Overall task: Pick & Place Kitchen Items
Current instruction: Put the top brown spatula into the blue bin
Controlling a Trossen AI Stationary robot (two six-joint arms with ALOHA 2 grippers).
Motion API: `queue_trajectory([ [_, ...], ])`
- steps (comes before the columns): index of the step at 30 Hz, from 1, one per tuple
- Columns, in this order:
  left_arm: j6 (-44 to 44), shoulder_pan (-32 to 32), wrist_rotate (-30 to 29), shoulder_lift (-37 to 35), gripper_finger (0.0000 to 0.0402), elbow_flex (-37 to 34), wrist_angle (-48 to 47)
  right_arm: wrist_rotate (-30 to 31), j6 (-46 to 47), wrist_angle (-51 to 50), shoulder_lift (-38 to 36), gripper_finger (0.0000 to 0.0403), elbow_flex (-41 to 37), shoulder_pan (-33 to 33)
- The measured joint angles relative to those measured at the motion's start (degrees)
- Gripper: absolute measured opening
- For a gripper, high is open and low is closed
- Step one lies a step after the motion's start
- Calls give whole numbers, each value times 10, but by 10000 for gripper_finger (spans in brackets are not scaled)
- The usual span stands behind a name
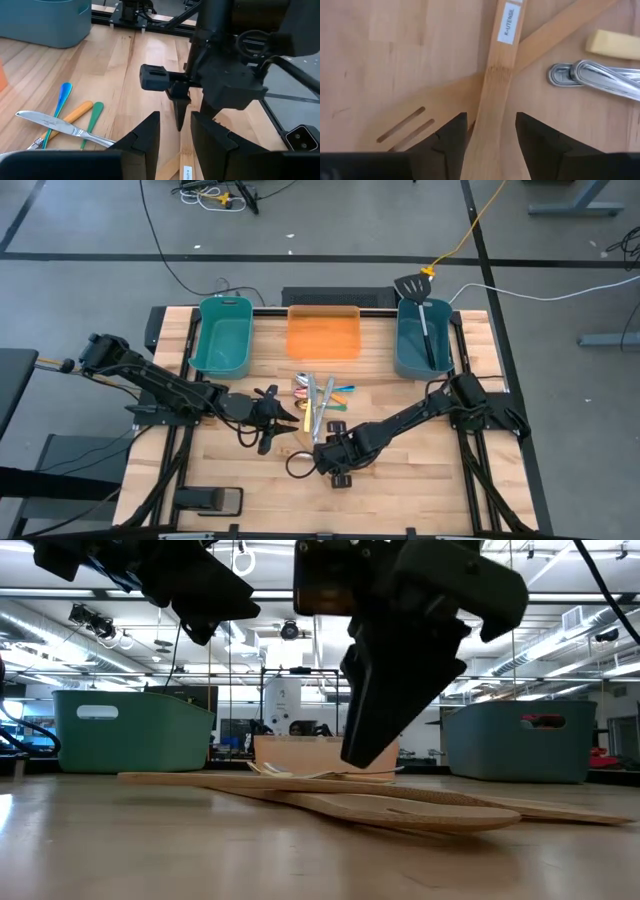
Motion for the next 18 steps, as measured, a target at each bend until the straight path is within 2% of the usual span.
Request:
queue_trajectory([
  [10, 0, 0, 0, 0, 115, 0, 0, -2, 9, 71, -3, 181, -49, -12],
  [18, 0, 0, 0, 0, 115, 0, -1, -26, 20, 78, -1, 181, -53, -13],
])
